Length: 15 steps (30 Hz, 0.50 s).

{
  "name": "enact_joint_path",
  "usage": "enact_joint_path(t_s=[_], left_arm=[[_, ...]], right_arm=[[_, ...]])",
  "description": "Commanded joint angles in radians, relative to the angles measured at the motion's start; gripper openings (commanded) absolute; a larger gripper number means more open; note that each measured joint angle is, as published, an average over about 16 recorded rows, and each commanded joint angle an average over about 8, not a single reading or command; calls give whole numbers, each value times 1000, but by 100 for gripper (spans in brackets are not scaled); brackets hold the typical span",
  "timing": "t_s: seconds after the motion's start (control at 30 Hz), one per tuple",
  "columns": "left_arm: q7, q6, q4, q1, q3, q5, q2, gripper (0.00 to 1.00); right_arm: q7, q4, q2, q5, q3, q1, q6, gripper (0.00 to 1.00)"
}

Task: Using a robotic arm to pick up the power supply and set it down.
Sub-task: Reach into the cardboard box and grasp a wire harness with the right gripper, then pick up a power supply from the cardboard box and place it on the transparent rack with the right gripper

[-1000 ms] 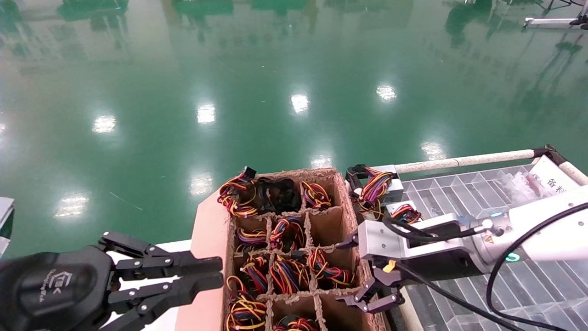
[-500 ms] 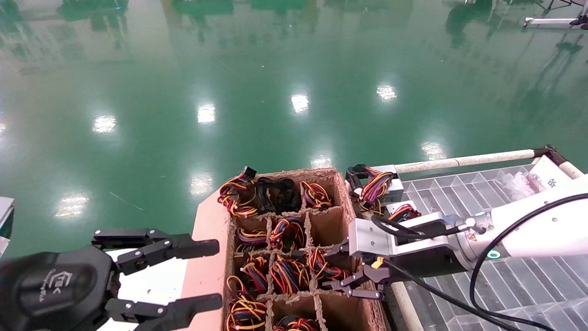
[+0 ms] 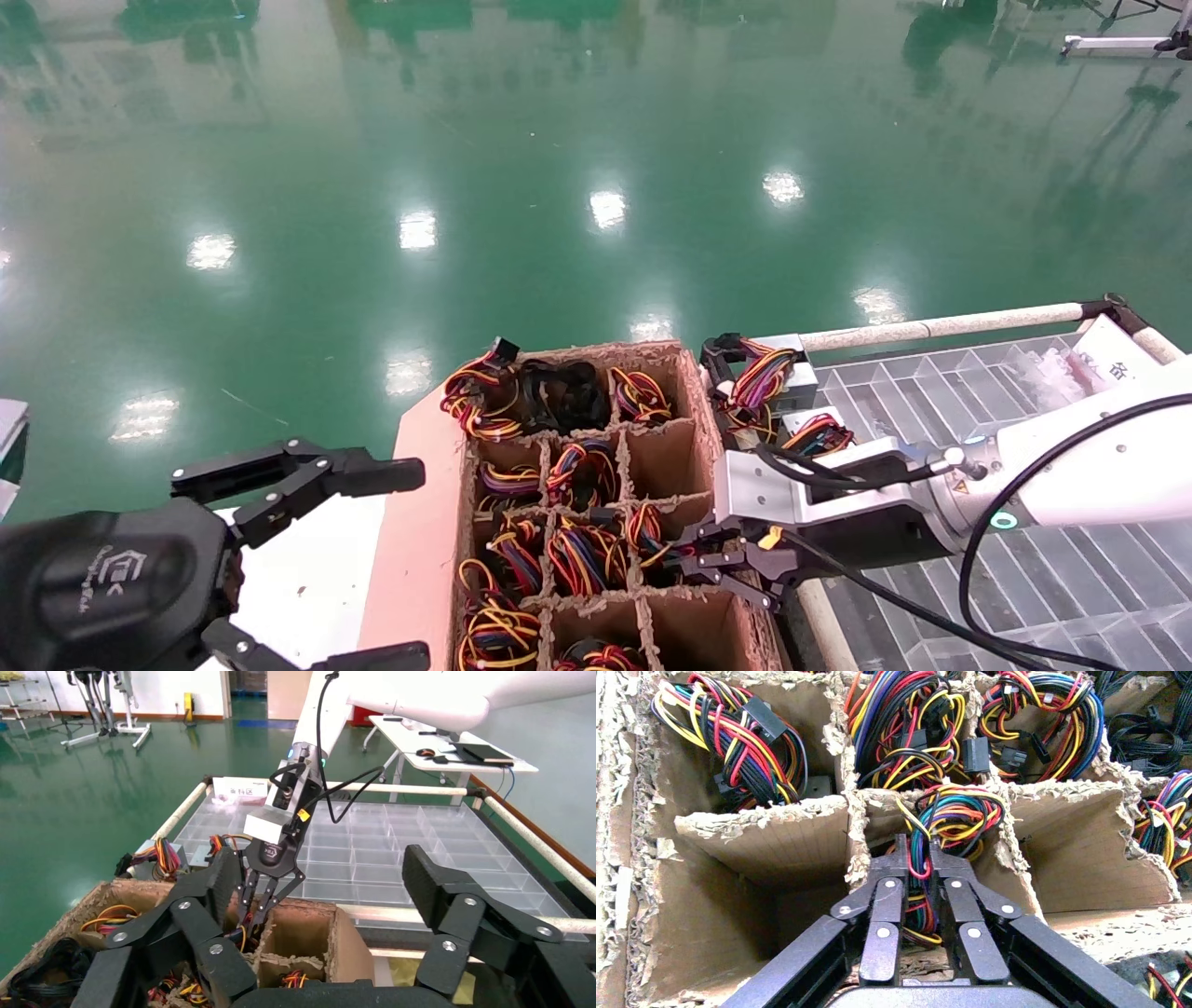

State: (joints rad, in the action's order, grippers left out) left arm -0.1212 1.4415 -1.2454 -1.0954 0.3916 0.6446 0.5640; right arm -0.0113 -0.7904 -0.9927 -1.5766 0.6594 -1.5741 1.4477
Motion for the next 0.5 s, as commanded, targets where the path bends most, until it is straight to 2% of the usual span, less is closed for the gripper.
enact_joint_path(t_s=[0.03, 0.27, 0.5], left_arm=[[0, 0, 0, 0, 0, 0, 0, 100], [0, 0, 0, 0, 0, 0, 0, 100], [0, 0, 0, 0, 0, 0, 0, 100]], right_arm=[[1, 1, 1, 2, -1, 0, 1, 0], [21, -28, 20, 34, -23, -20, 16, 0], [73, -132, 83, 106, -85, -70, 26, 0]])
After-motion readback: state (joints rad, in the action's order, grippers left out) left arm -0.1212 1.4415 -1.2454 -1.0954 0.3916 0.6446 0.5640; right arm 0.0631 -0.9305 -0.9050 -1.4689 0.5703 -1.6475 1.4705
